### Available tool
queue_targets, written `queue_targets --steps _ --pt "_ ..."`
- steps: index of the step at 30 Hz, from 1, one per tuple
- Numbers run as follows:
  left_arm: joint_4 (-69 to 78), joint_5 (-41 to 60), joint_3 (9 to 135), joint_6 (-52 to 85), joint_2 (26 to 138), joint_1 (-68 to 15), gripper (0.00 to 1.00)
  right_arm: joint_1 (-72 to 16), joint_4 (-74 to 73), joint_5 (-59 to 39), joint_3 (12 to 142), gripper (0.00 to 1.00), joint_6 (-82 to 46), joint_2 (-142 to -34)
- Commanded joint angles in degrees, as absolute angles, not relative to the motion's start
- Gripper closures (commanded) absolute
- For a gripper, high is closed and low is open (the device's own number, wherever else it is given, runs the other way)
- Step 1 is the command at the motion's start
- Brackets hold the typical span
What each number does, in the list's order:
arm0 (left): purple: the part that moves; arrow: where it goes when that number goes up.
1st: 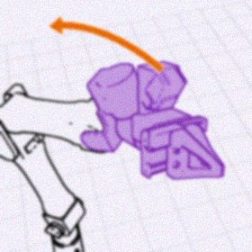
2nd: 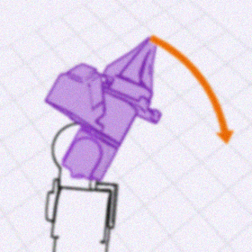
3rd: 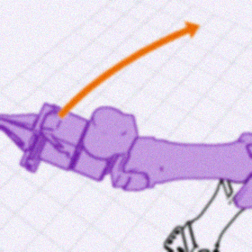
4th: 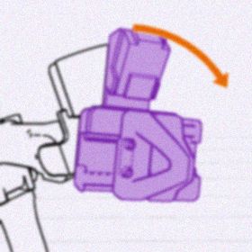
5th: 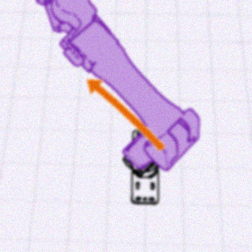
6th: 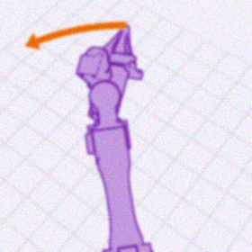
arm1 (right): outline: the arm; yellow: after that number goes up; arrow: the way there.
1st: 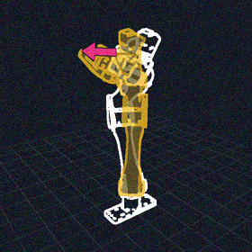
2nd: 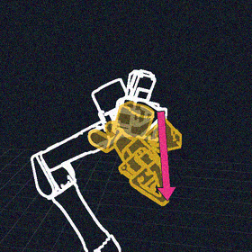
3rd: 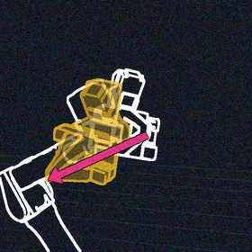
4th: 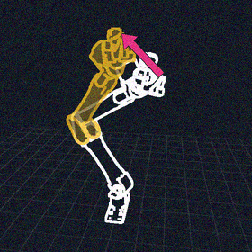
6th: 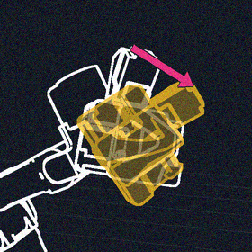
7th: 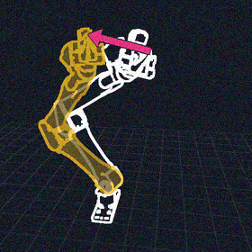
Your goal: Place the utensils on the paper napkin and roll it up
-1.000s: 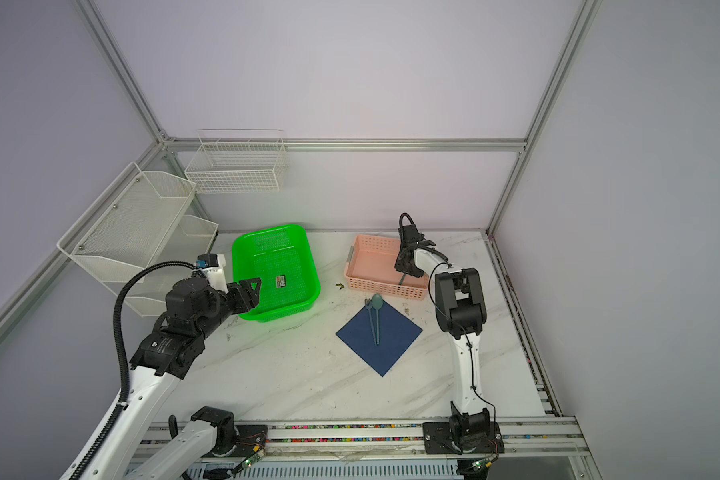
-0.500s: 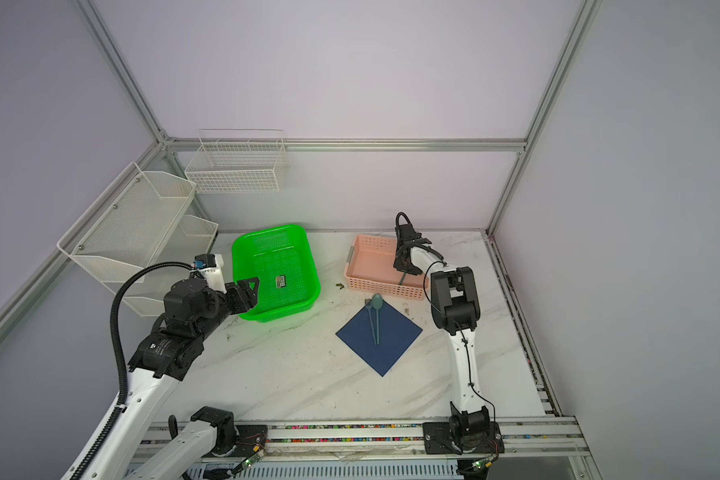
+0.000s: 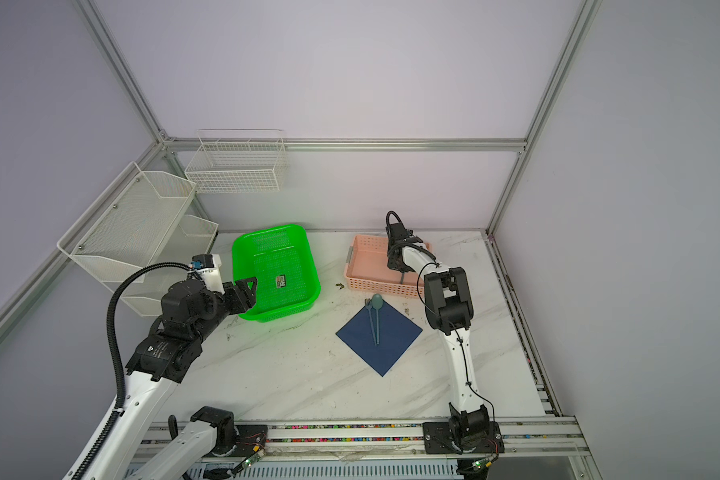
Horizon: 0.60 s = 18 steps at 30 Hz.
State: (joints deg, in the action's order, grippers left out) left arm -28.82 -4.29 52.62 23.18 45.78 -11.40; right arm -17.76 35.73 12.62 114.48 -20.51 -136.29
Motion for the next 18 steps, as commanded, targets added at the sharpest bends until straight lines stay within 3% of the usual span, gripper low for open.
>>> queue_targets --steps 1,9,12,18 --pt "-28.31 -4.64 51.92 22.24 45.09 -11.60 0.30 -19.85 40.03 15.59 117.41 0.94 -19.05 -132.00" --pt "-28.21 -4.11 51.89 22.58 45.61 -11.60 0.30 -21.59 37.72 17.09 110.86 0.92 -17.51 -121.87" --pt "-27.93 -3.50 51.95 22.83 46.08 -11.61 0.30 -21.06 37.20 18.21 109.09 0.75 -16.60 -121.93" --pt "-27.72 -2.63 51.71 23.38 46.00 -11.60 0.30 -17.67 37.97 13.40 108.41 0.70 -18.10 -126.63"
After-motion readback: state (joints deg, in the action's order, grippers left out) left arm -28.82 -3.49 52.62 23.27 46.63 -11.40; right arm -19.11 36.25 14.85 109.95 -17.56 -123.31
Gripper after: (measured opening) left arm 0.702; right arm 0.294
